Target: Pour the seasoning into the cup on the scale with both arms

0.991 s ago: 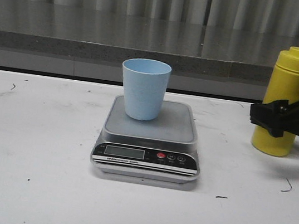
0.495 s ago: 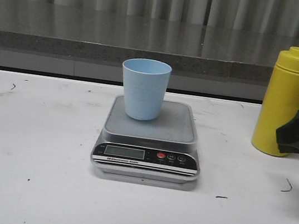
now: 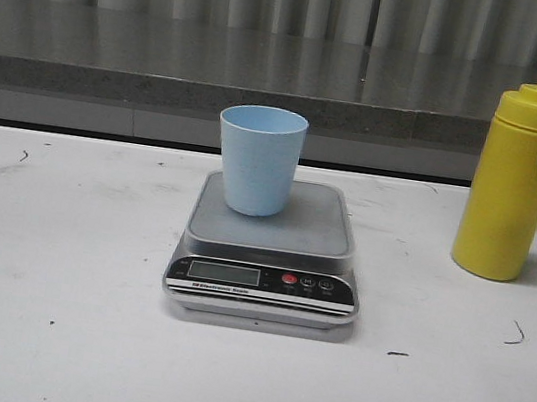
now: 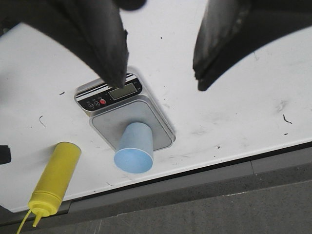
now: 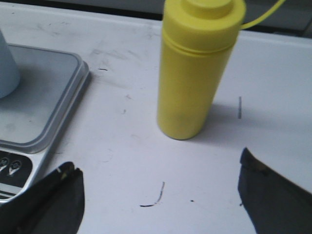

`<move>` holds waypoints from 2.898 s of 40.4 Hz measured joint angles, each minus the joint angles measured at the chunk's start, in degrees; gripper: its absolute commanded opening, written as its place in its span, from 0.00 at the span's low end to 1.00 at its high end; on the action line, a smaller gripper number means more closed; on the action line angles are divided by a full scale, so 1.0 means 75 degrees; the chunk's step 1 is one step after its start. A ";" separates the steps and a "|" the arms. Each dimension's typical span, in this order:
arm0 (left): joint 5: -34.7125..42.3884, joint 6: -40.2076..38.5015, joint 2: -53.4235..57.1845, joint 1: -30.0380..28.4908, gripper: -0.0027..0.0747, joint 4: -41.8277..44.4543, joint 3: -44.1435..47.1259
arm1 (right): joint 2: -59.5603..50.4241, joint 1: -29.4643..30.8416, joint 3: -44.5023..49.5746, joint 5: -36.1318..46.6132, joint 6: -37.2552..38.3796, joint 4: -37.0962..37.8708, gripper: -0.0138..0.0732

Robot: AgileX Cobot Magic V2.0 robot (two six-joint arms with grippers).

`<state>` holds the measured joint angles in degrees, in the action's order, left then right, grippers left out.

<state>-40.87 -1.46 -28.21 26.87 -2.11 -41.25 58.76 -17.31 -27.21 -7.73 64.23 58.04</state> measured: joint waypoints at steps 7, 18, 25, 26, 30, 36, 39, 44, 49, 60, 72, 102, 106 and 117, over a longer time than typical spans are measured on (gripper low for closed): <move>0.0000 0.0000 0.0000 0.0000 0.44 0.0000 0.0000 | -0.0818 -0.0687 0.0000 -0.1340 -0.0188 -0.0133 0.91; 0.0000 0.0000 0.0000 0.0000 0.44 0.0000 0.0000 | -0.1426 -0.1925 0.0000 -0.2693 -0.1708 -0.1483 0.91; 0.0000 0.0000 0.0000 0.0000 0.44 0.0000 0.0000 | -0.1431 -0.2400 -0.0411 -0.3871 -0.2899 -0.2561 0.91; 0.0000 0.0000 0.0000 0.0000 0.44 0.0000 0.0000 | -0.1431 -0.2449 -0.0509 -0.4043 -0.3115 -0.2752 0.91; 0.0000 0.0000 0.0000 0.0000 0.44 0.0000 0.0000 | -0.1431 -0.2585 -0.1074 -0.5011 -0.4247 -0.3786 0.91; 0.0000 0.0000 0.0000 0.0000 0.44 0.0000 0.0000 | -0.1665 -0.2614 -0.1916 -0.6055 -0.5563 -0.4876 0.91; 0.0000 0.0000 0.0000 0.0000 0.44 0.0000 0.0000 | -0.2053 -0.2614 -0.2129 -0.6286 -0.5830 -0.5171 0.91; 0.0000 0.0000 0.0000 0.0000 0.44 0.0000 0.0000 | -0.2916 -0.2614 -0.2188 -0.6424 -0.5964 -0.5496 0.91; 0.0000 0.0000 0.0000 0.0000 0.44 0.0000 0.0000 | -0.3926 -0.2614 -0.2188 -0.6554 -0.6018 -0.5661 0.91; 0.0000 0.0000 0.0000 0.0000 0.44 0.0000 0.0000 | -0.5357 -0.2614 -0.2188 -0.6880 -0.6035 -0.5718 0.91; 0.0000 0.0000 0.0000 0.0000 0.44 0.0000 0.0000 | -0.5384 -0.2614 -0.2188 -0.6935 -0.6035 -0.5718 0.86; 0.0000 0.0000 0.0000 0.0000 0.01 0.0000 0.0000 | -0.5384 -0.2614 -0.2188 -0.7038 -0.6038 -0.5718 0.08; 0.0000 0.0000 0.0000 0.0000 0.01 0.0000 0.0000 | -0.5384 -0.2614 -0.2188 -0.7061 -0.6038 -0.5718 0.08; 0.0316 0.0000 0.0205 -0.0052 0.01 0.0000 0.0267 | -0.5384 -0.2614 -0.2188 -0.7092 -0.6038 -0.5718 0.08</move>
<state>-38.50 -1.46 -26.67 26.48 -2.11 -39.24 18.38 -36.91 -43.61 -60.91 18.95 15.16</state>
